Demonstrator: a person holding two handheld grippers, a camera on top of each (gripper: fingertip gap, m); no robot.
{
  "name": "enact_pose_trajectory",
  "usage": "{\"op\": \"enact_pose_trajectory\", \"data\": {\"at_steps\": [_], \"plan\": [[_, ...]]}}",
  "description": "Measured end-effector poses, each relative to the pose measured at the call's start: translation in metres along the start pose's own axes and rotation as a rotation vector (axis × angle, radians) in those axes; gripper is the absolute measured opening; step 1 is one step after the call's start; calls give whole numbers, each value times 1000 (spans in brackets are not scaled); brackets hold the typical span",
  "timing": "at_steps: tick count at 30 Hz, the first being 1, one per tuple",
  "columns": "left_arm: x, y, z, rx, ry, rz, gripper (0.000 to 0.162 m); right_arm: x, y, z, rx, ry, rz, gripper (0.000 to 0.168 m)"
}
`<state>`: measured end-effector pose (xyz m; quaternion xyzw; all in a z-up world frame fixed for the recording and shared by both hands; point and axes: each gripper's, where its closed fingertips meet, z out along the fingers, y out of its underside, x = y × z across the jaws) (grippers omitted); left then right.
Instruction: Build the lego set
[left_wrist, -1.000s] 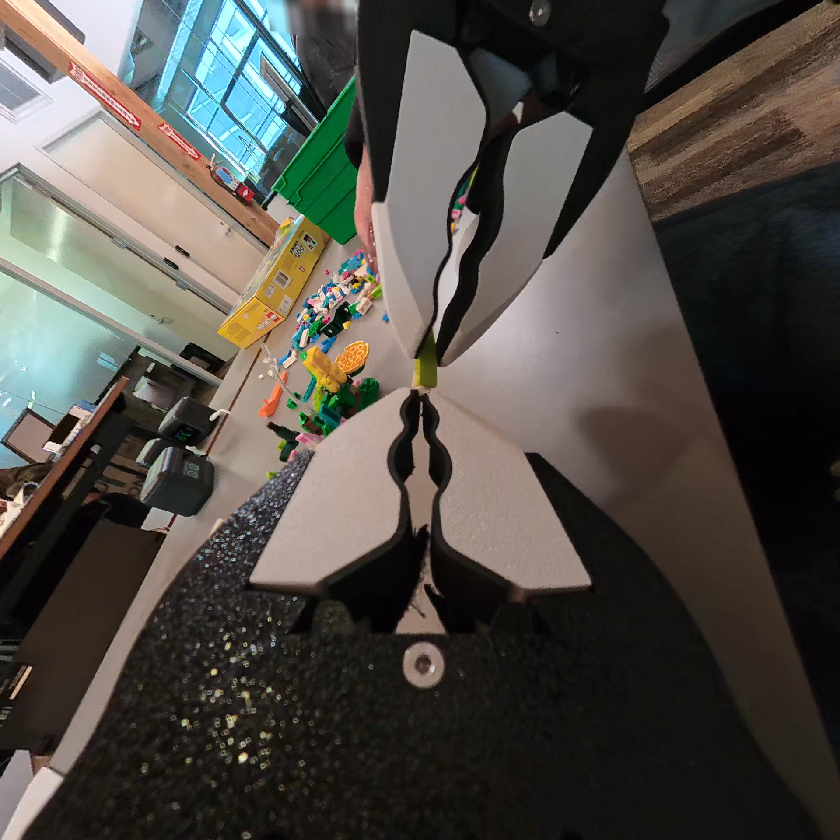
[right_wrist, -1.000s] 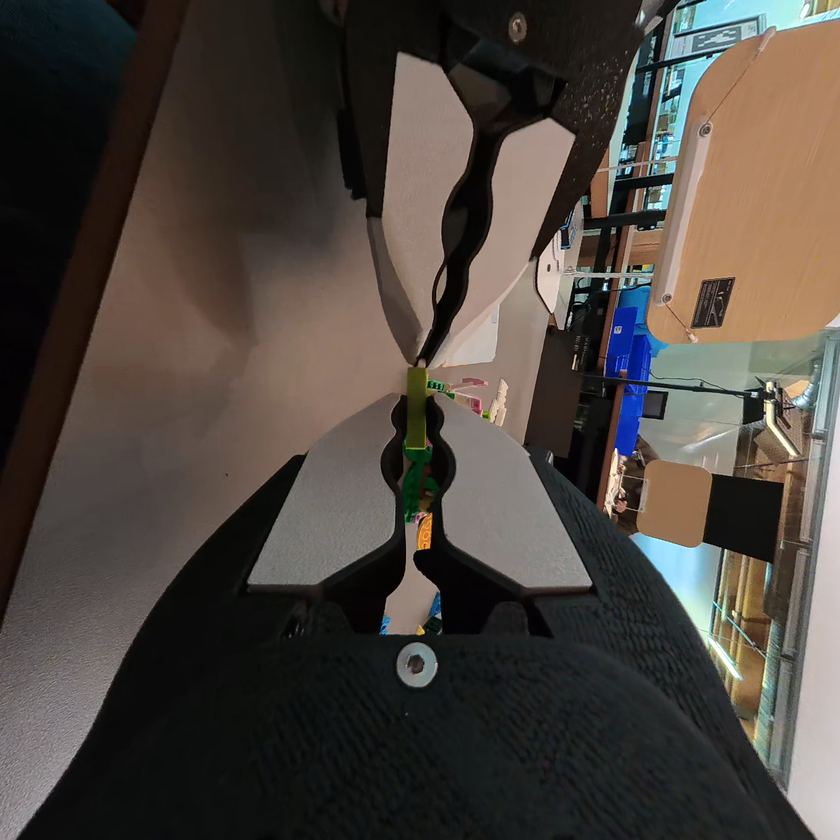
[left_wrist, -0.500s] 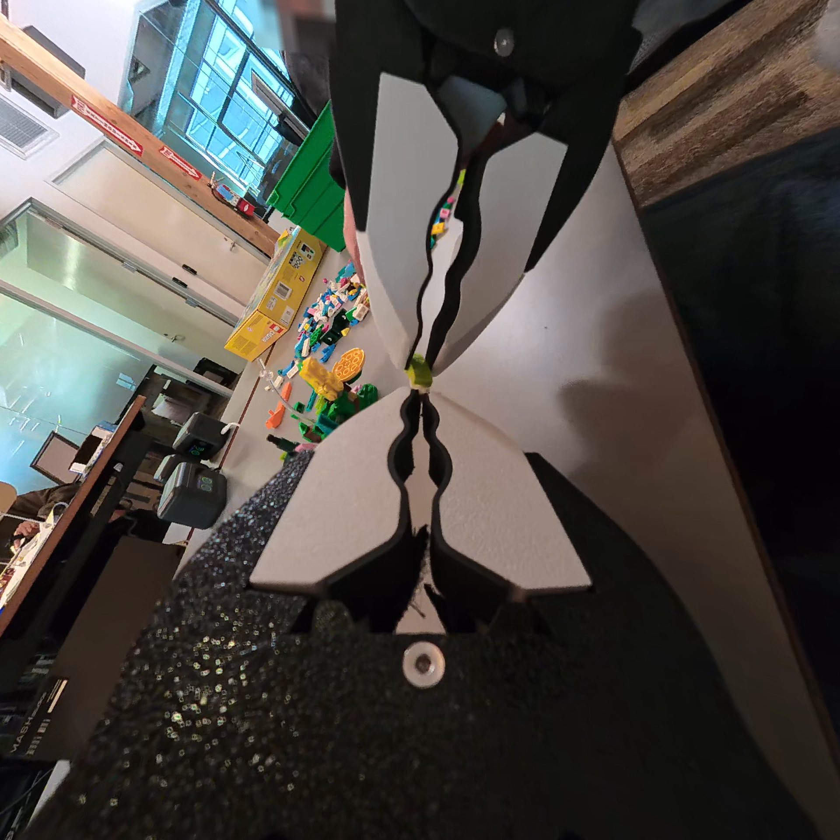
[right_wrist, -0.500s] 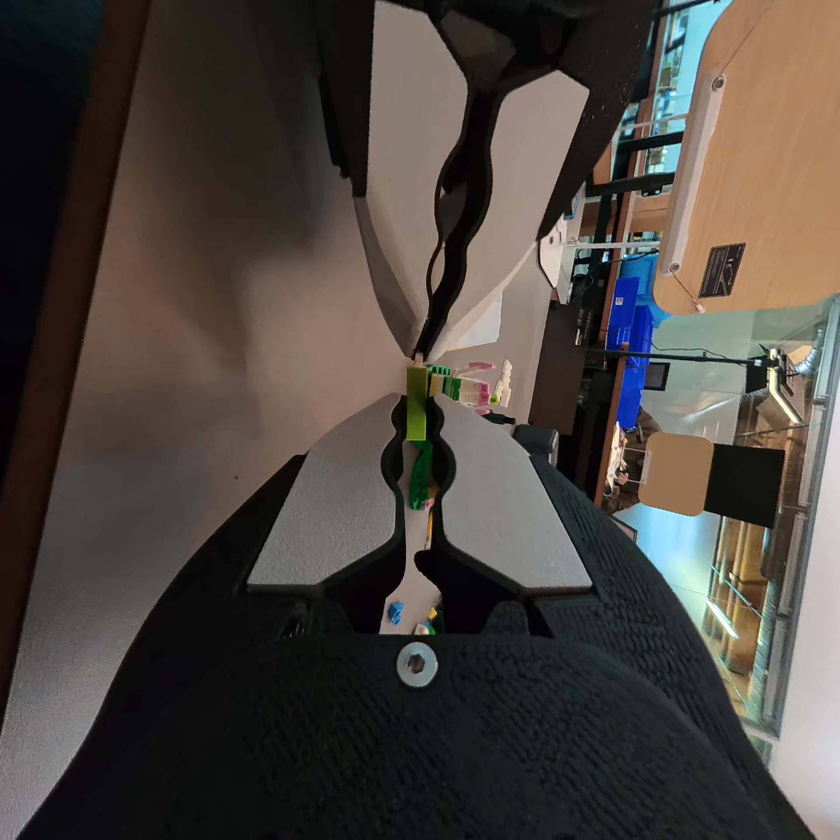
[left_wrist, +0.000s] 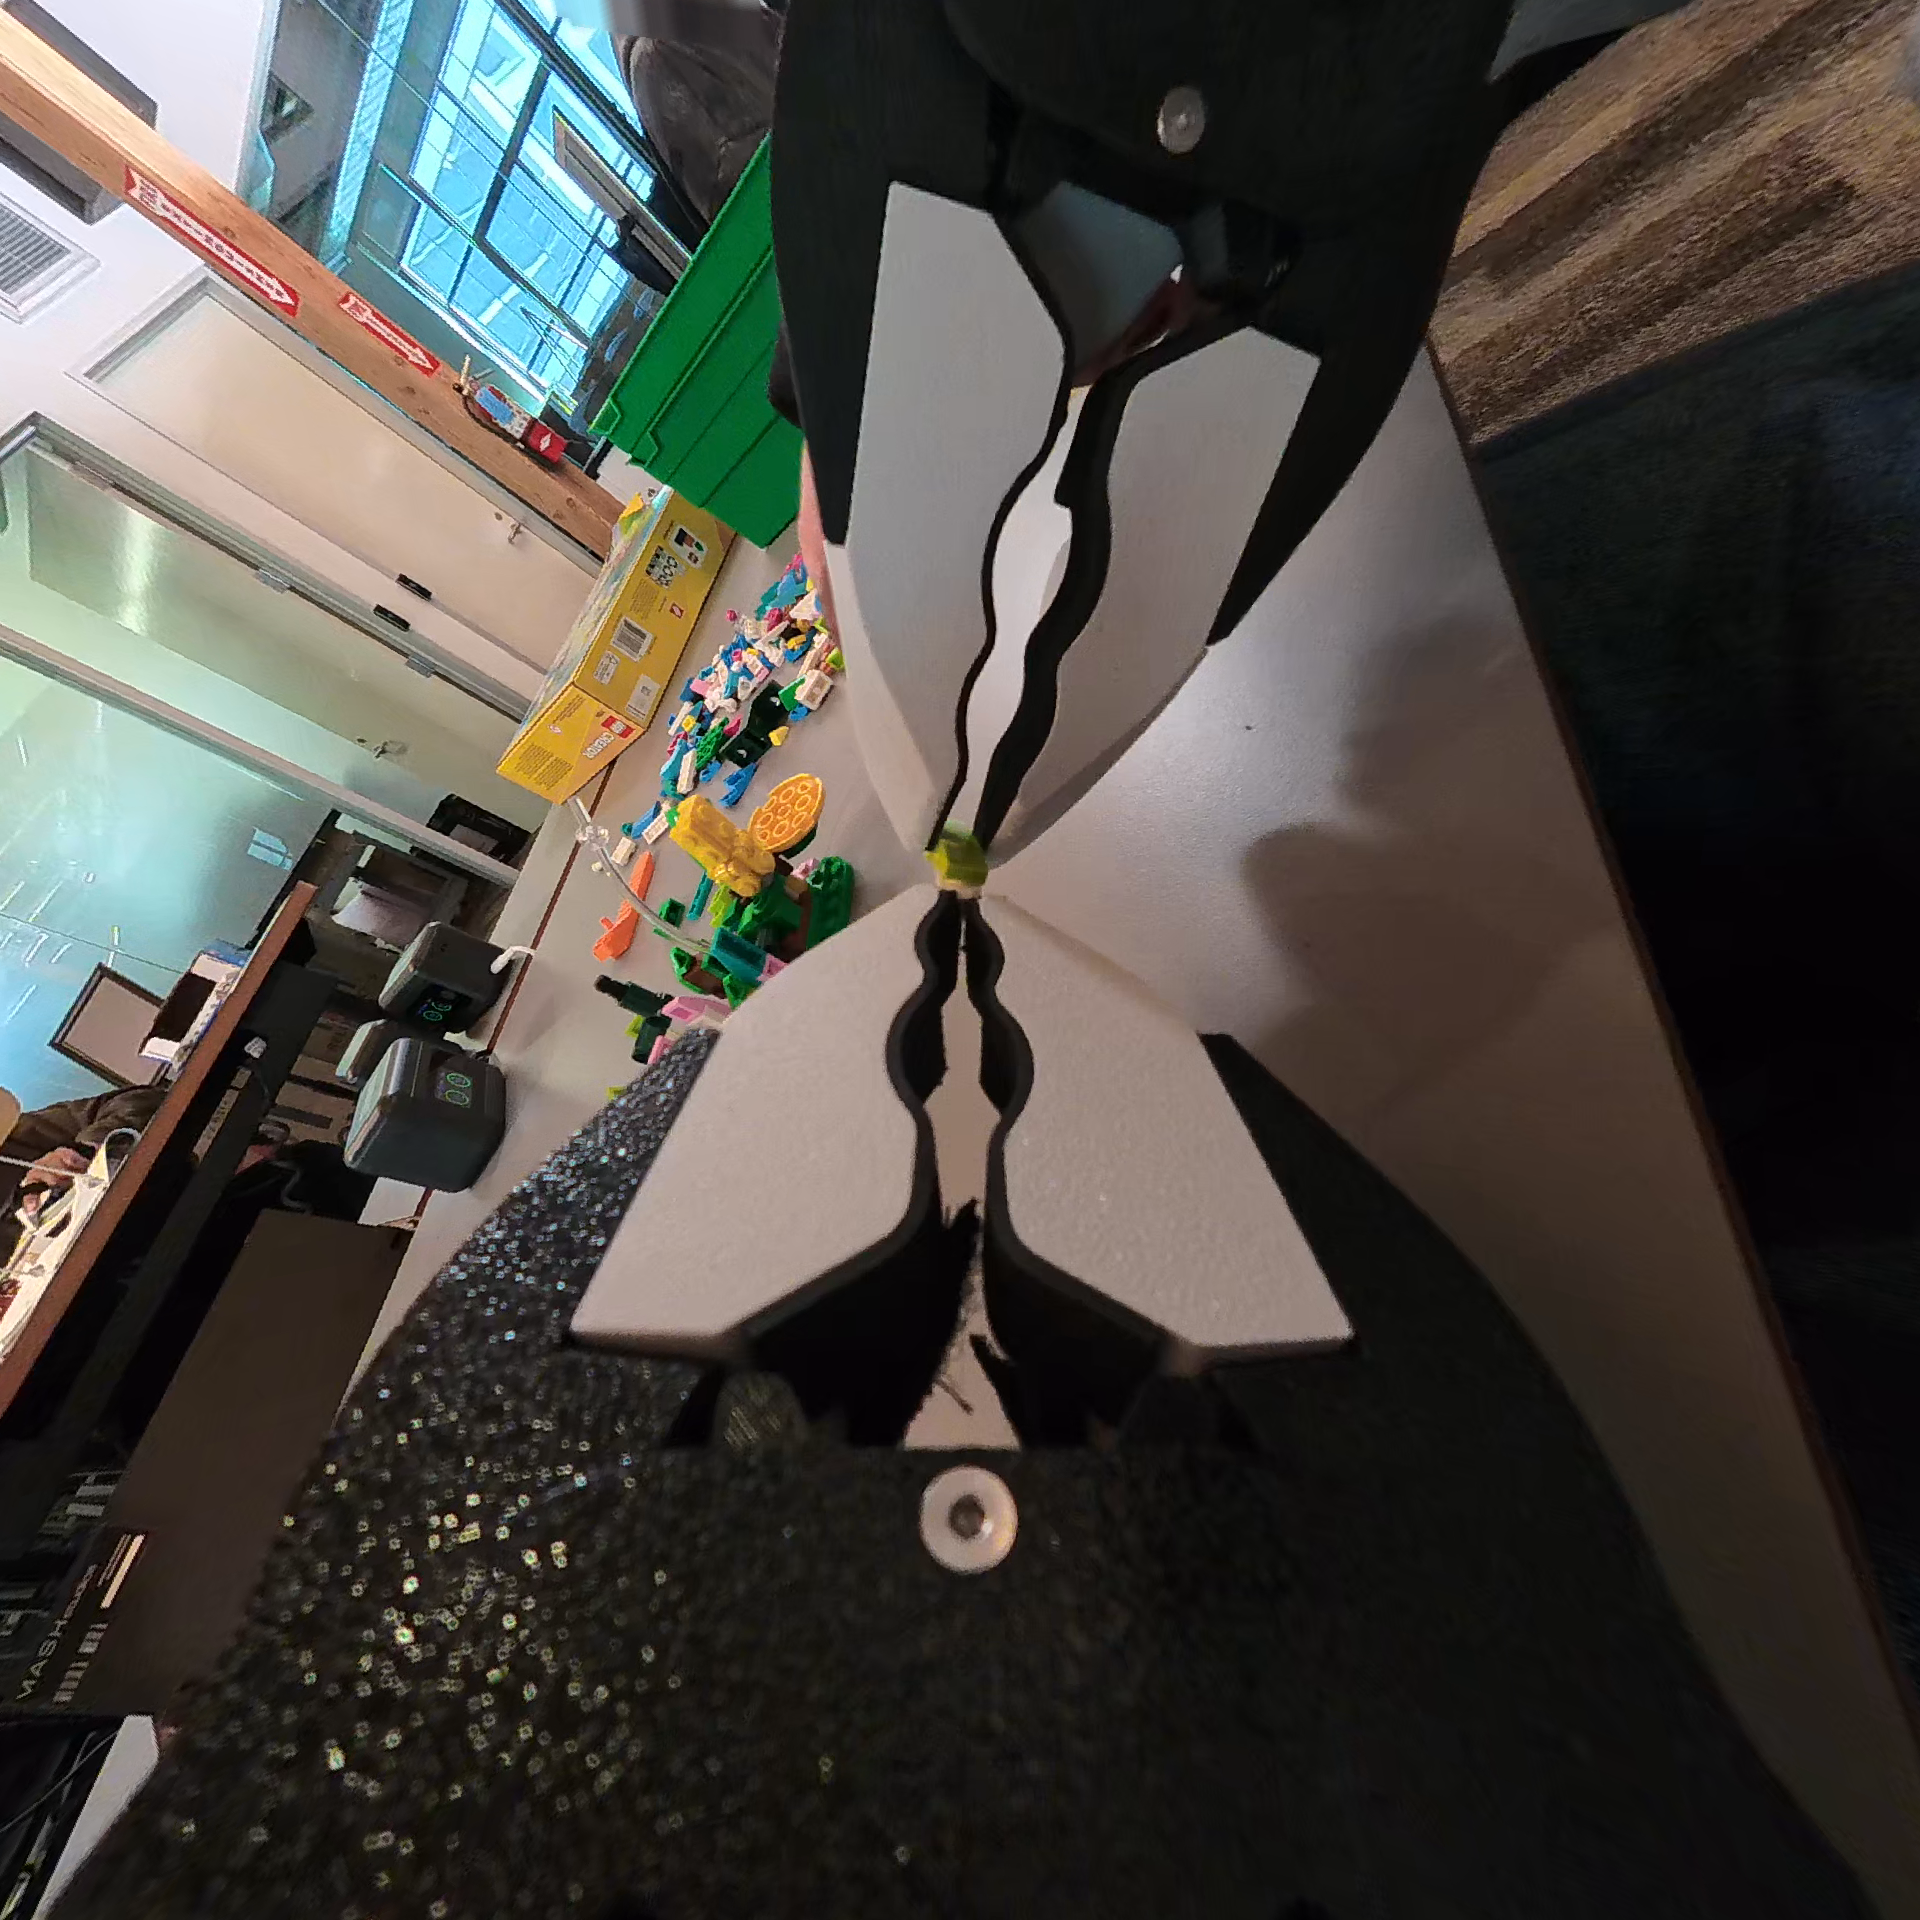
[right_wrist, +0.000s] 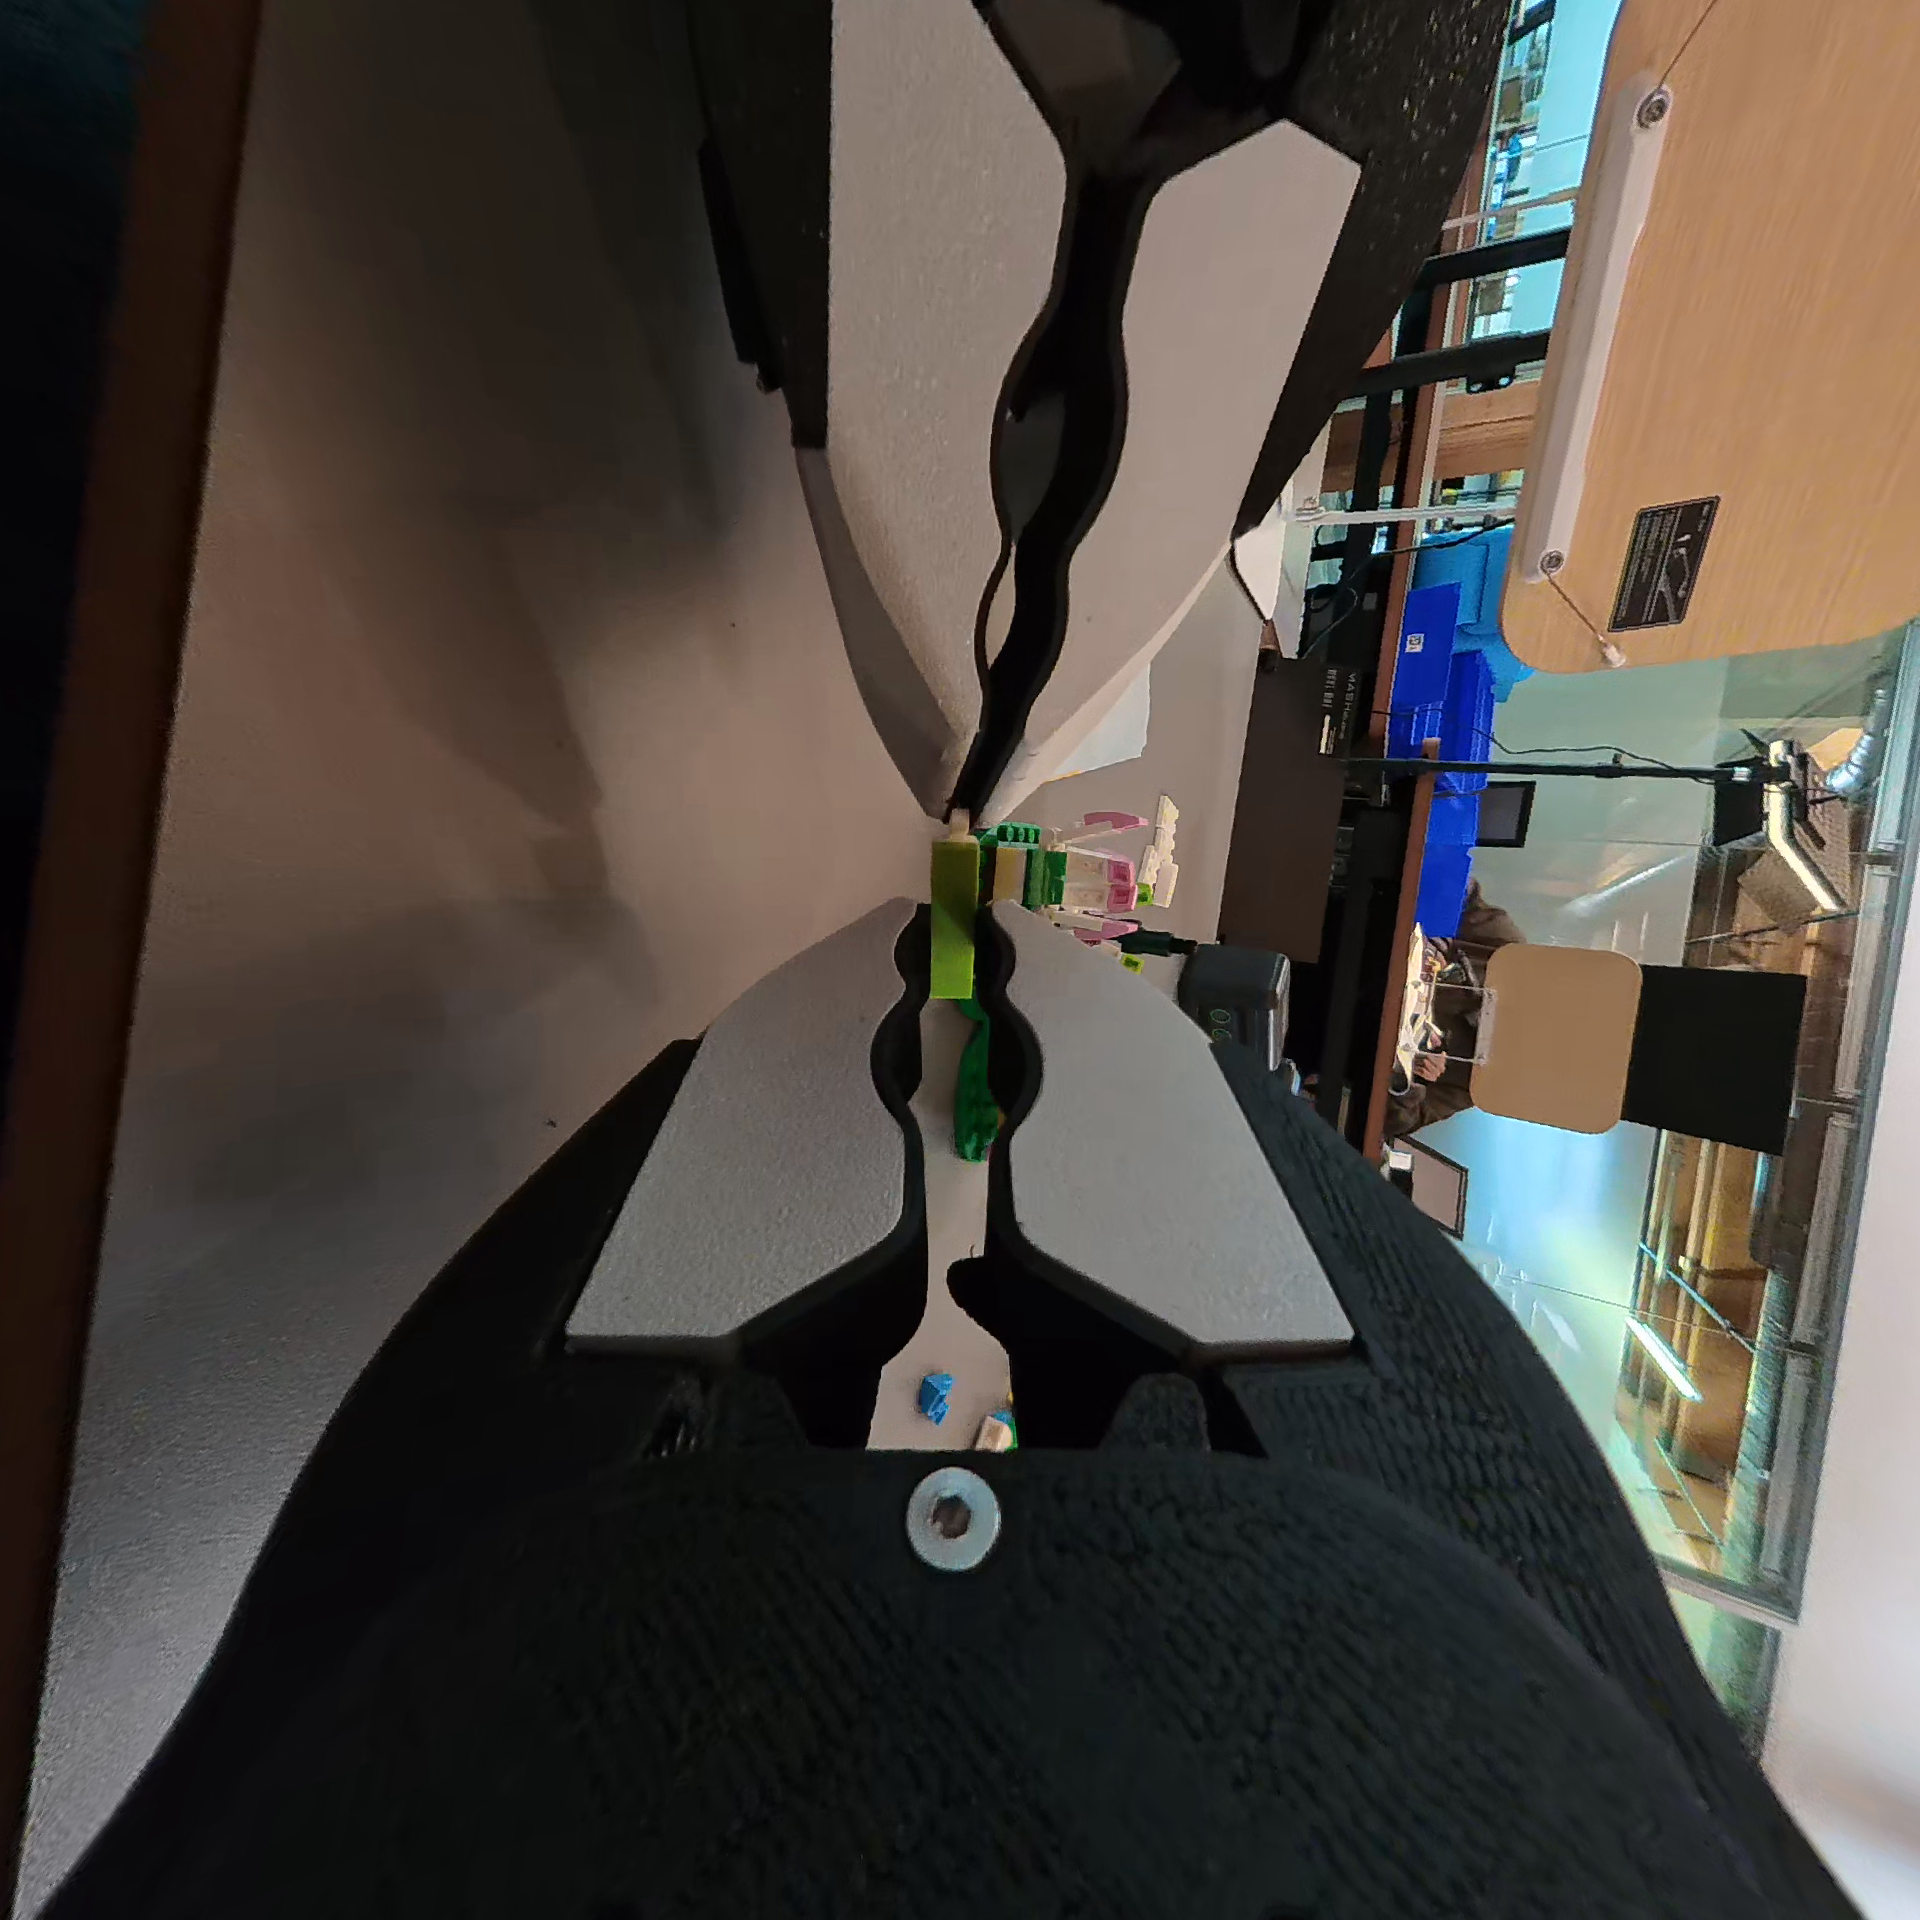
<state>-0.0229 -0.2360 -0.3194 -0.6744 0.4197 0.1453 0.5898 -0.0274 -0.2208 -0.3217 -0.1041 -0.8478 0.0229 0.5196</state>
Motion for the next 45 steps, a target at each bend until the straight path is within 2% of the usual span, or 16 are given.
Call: {"op": "enact_pose_trajectory", "data": {"at_steps": [45], "plan": [[0, 1, 0, -6, 11, -13, 1, -5, 2, 7, -26, 18, 4, 7]]}}
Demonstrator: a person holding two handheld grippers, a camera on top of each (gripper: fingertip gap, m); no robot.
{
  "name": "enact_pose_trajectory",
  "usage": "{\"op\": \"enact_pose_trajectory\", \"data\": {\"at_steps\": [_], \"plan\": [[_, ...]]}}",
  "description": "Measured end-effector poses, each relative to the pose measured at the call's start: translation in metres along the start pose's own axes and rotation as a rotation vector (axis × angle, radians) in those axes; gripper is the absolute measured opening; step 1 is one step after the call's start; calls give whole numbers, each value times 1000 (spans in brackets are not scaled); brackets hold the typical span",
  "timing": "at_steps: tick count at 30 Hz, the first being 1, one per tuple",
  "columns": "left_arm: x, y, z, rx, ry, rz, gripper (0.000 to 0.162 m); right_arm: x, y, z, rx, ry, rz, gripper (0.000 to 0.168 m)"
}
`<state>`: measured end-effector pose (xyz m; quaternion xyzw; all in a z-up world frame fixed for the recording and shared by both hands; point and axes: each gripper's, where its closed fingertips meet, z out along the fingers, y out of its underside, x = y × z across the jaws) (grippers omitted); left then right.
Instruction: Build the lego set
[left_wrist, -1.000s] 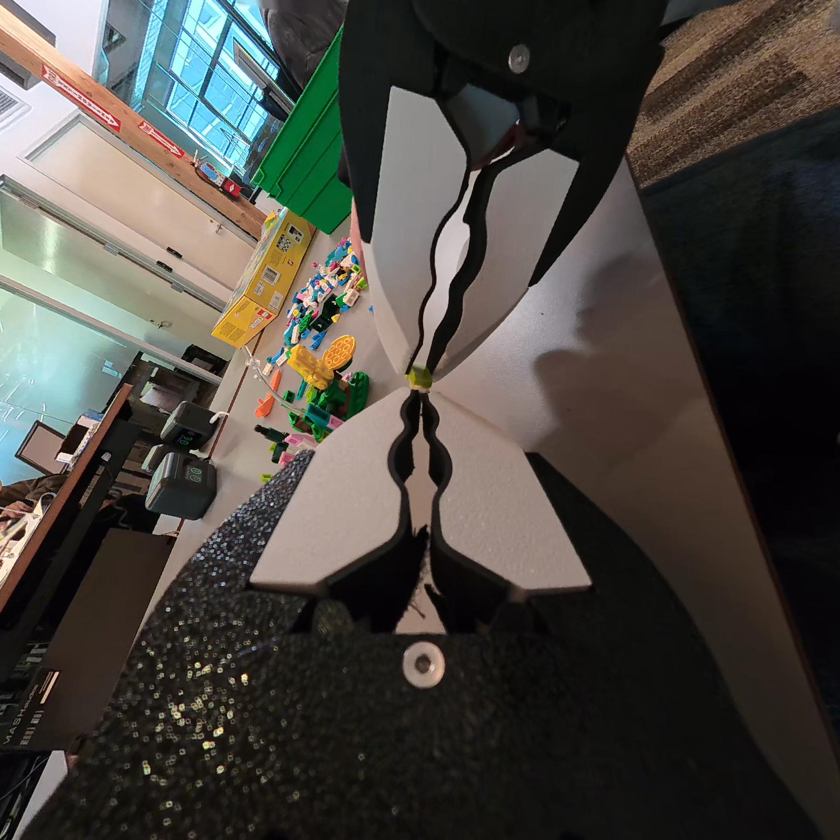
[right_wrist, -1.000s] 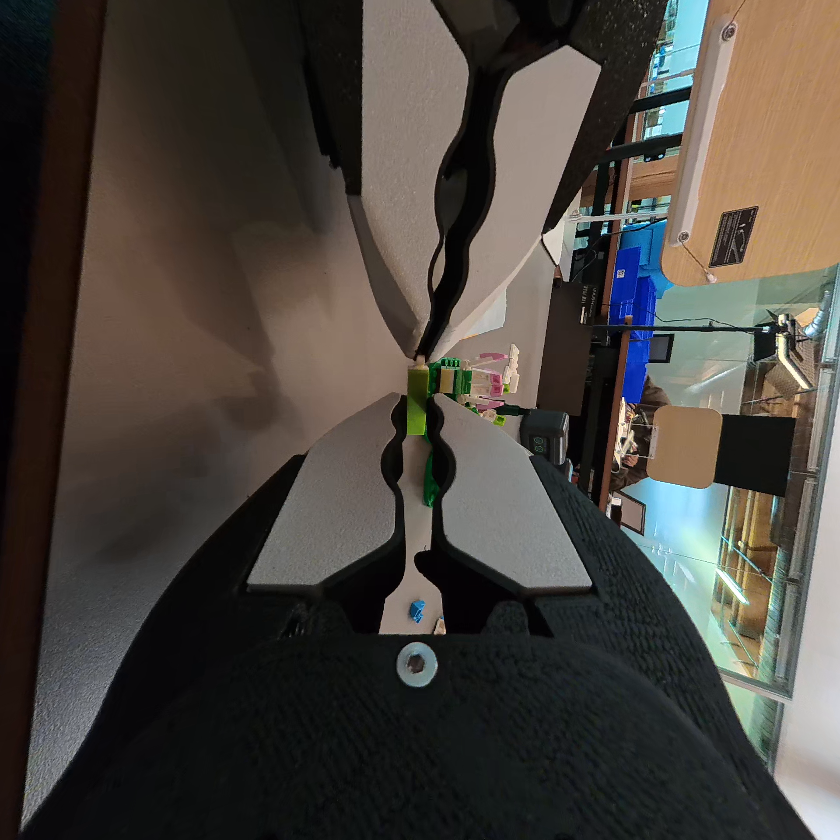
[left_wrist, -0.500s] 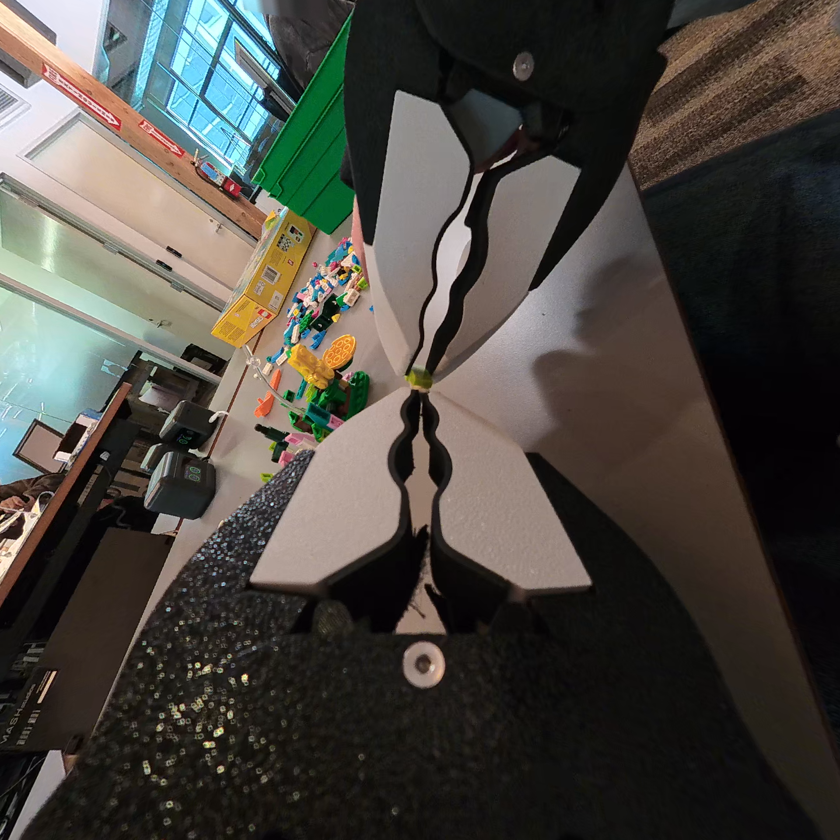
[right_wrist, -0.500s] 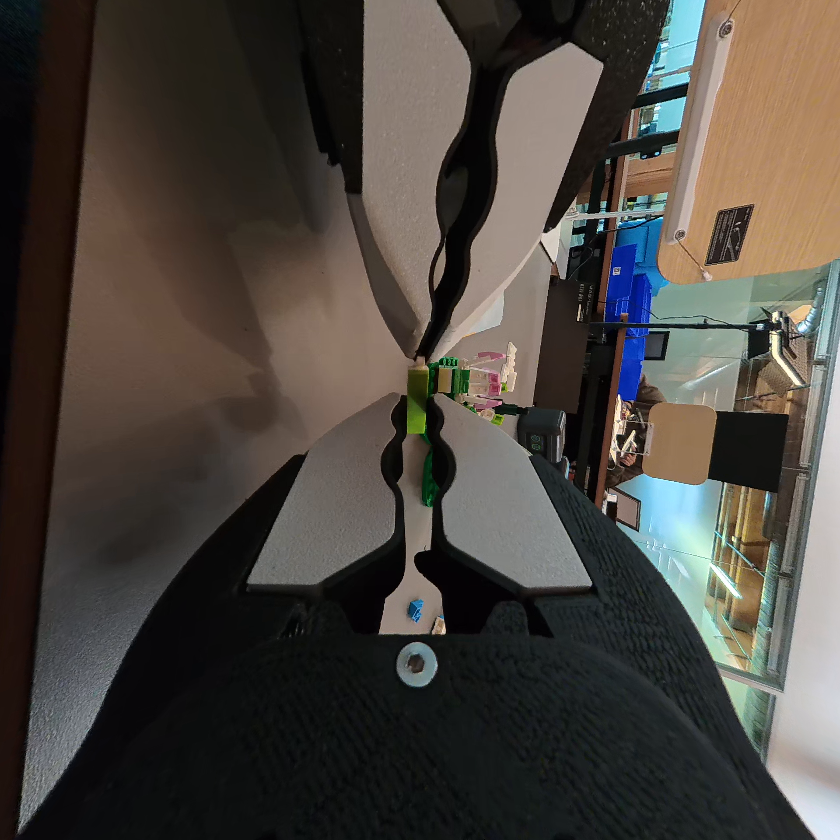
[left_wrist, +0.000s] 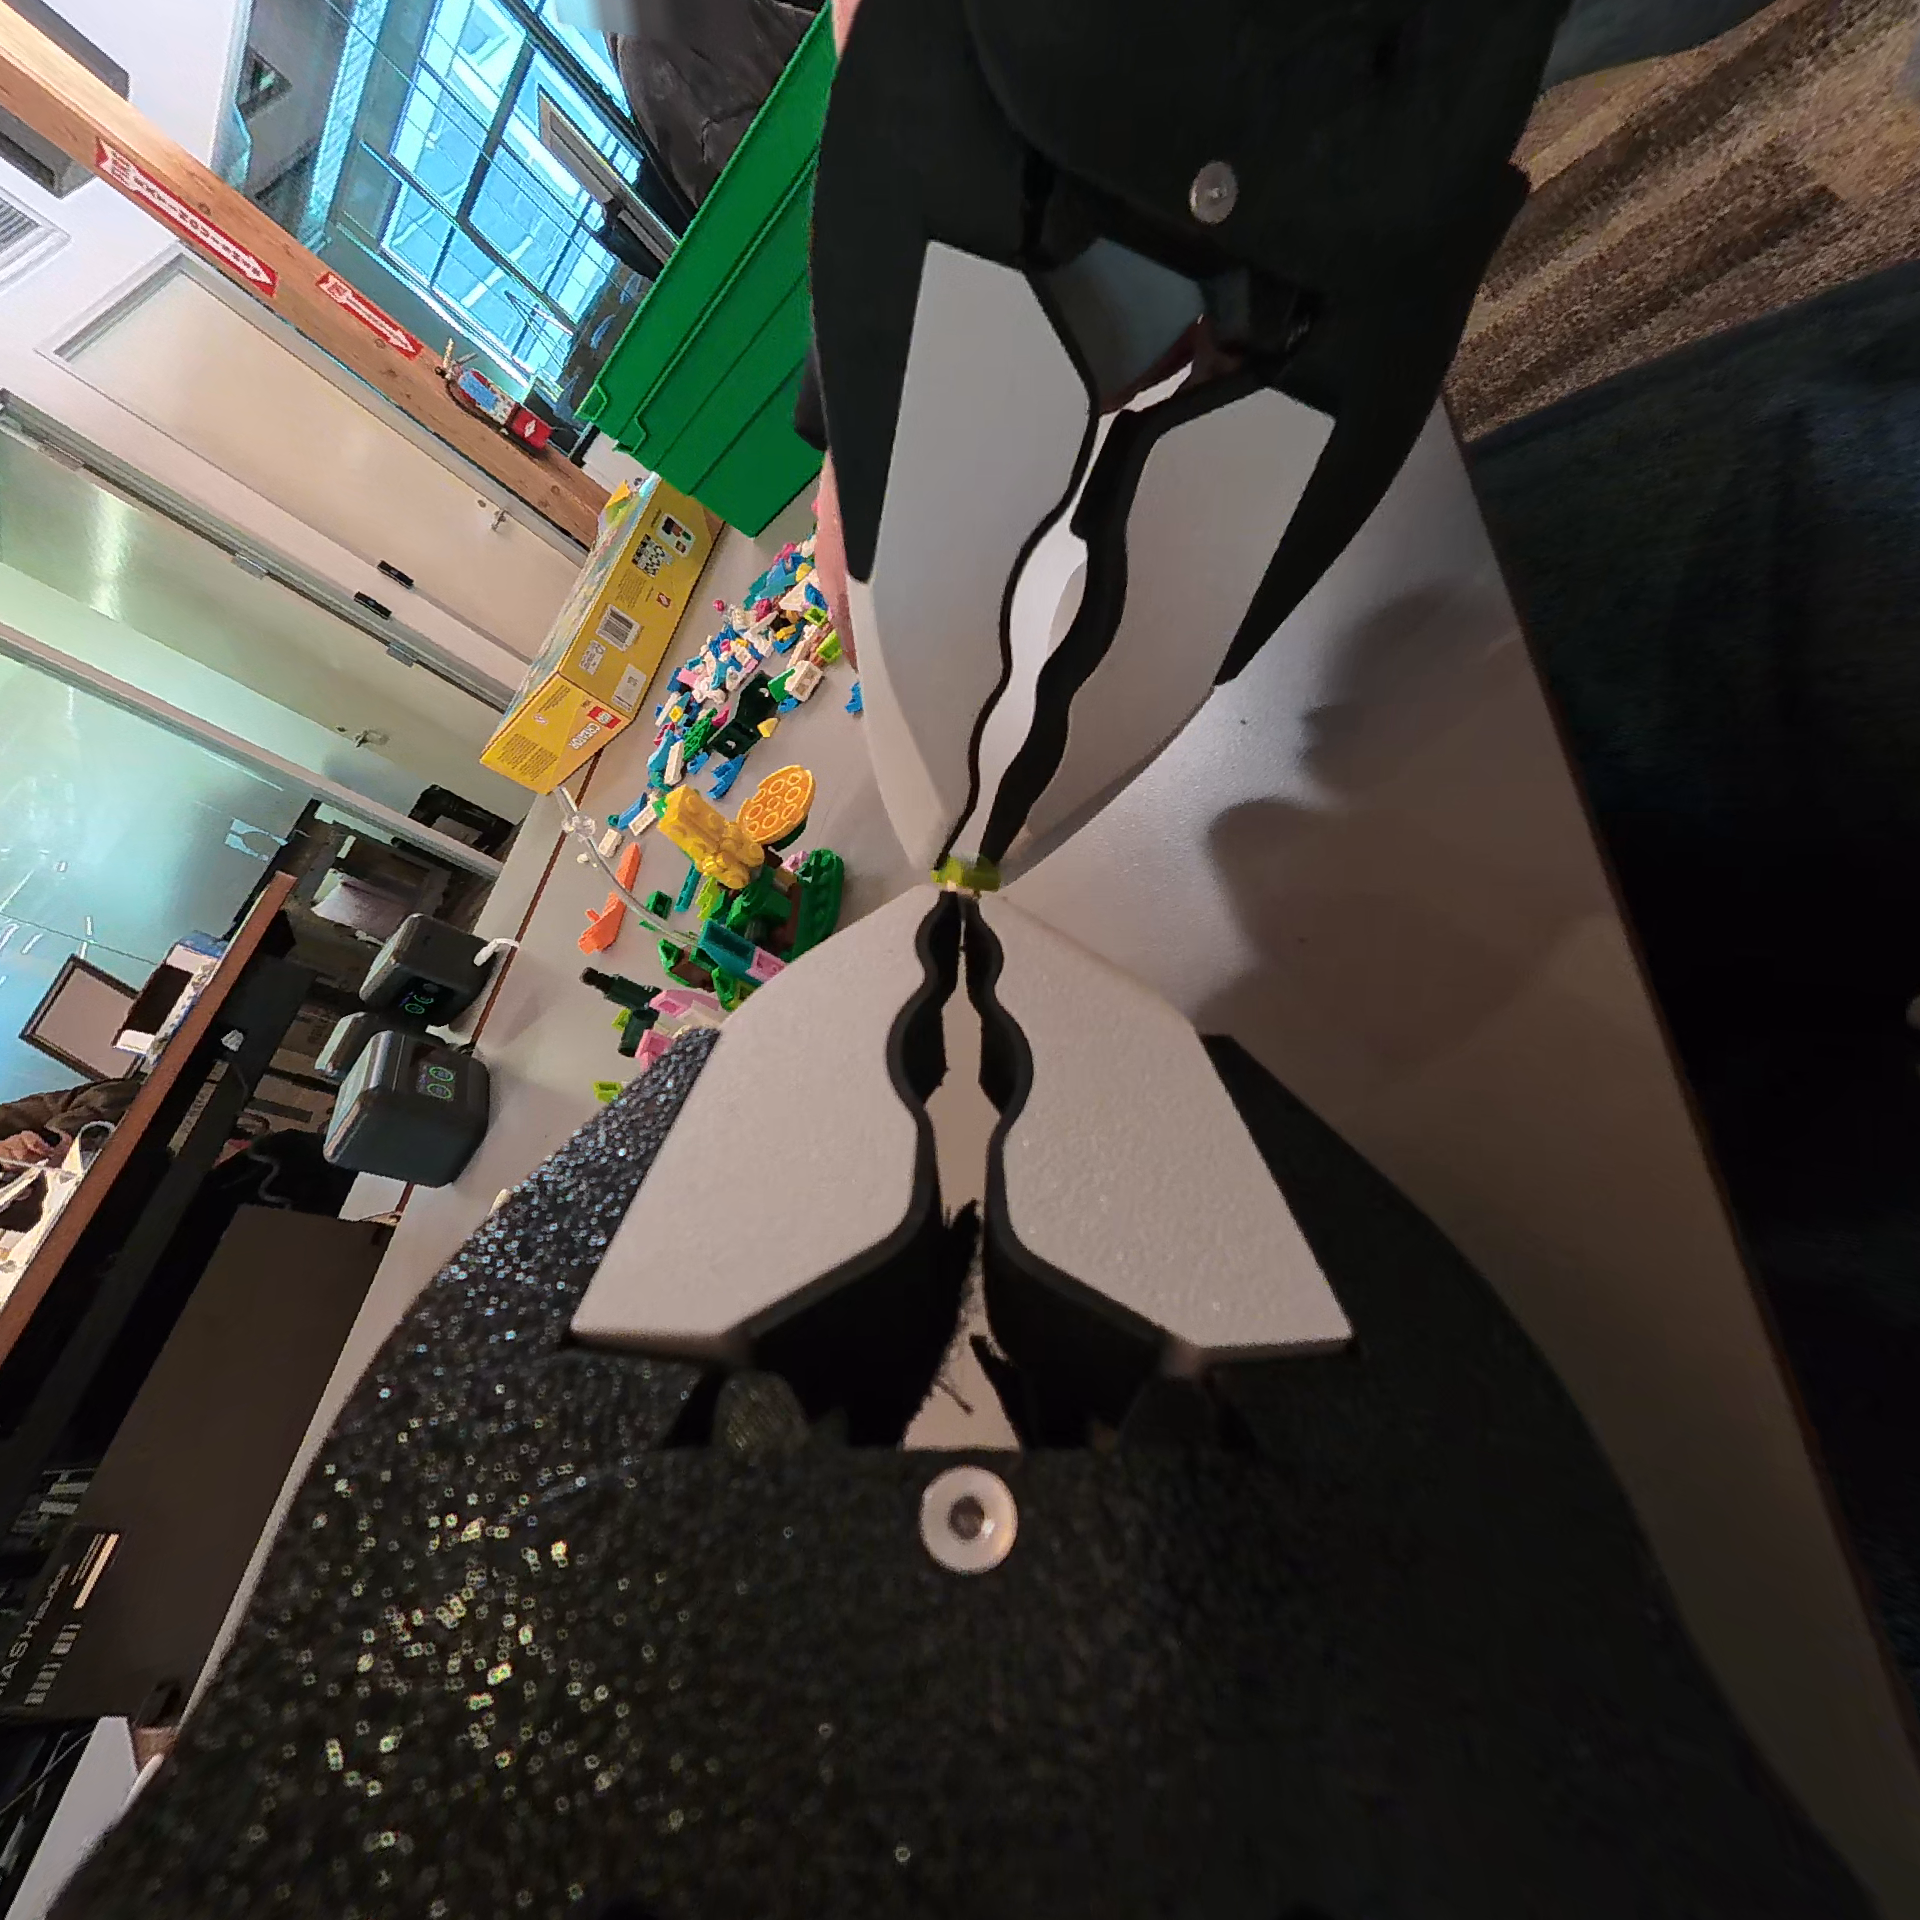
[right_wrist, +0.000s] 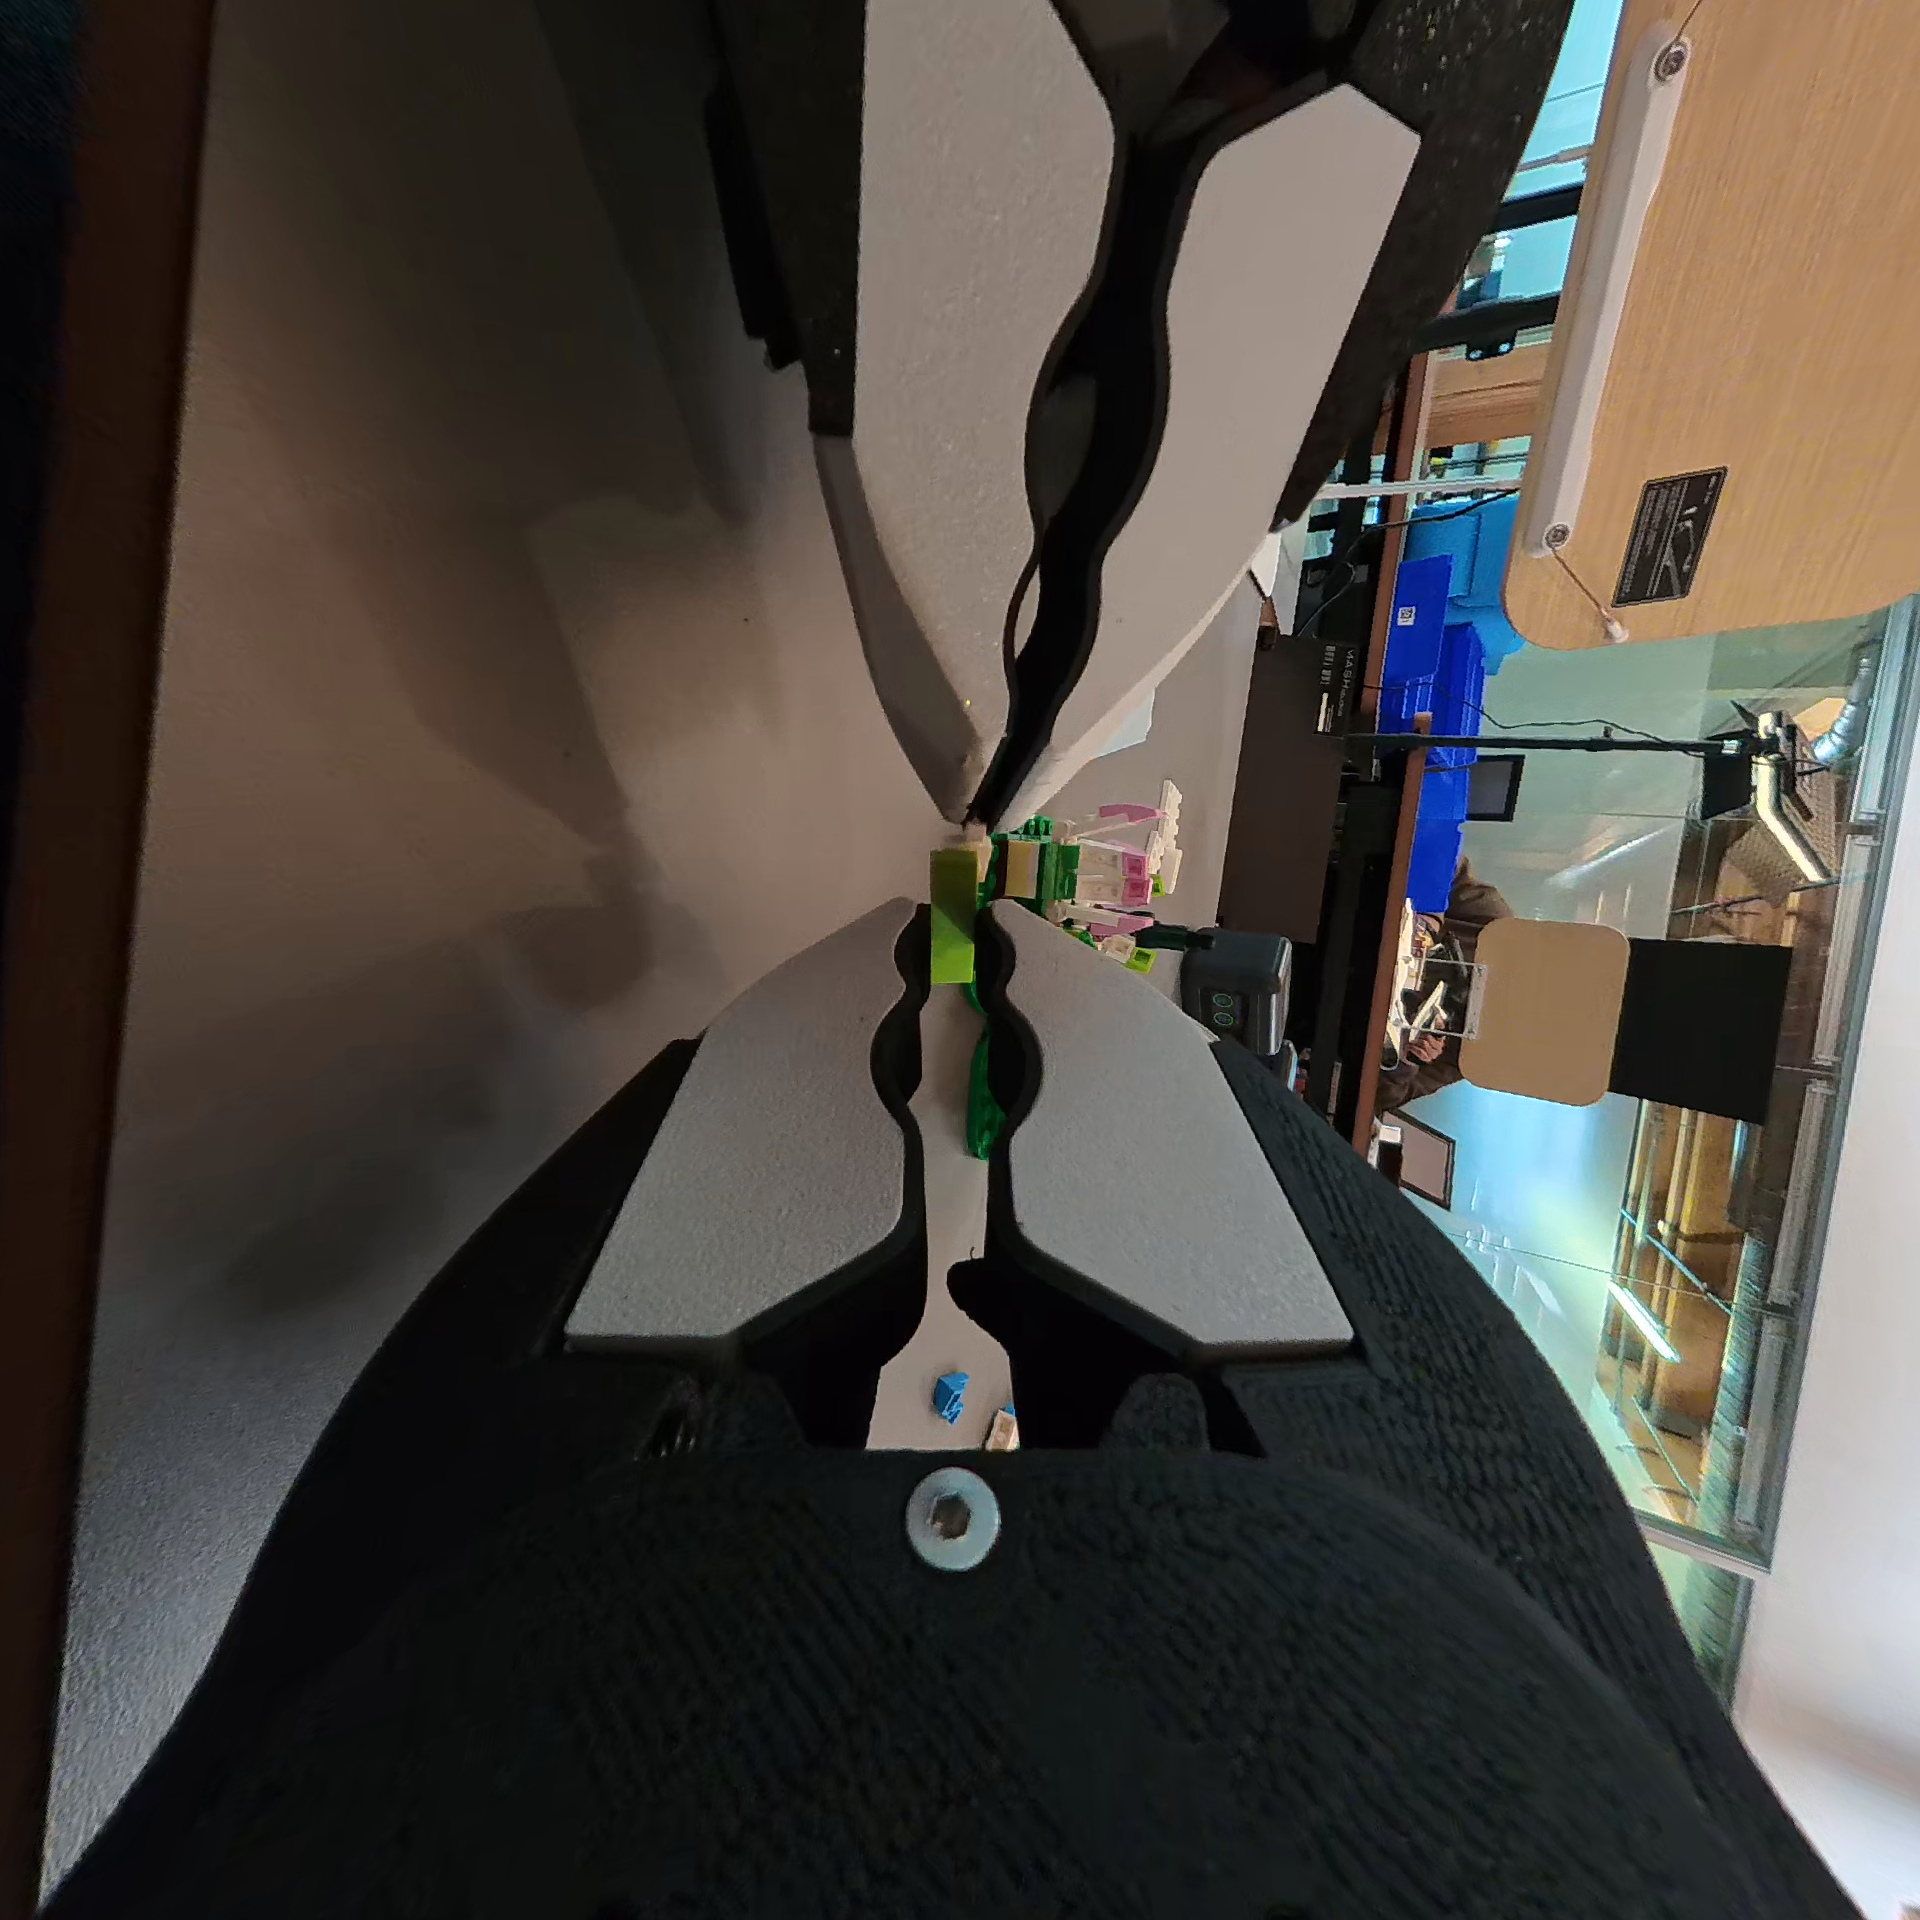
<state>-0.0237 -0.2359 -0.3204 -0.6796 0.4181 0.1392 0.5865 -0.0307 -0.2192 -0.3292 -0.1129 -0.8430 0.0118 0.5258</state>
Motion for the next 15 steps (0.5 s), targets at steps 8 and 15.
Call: {"op": "enact_pose_trajectory", "data": {"at_steps": [8, 15], "plan": [[-1, 0, -1, 0, -5, -5, 1, 1, 0, 1, -1, 18, -7, 7], [-7, -3, -3, 25, -24, -45, 1, 12, -1, 0, 0, 123, -45, 6]]}}
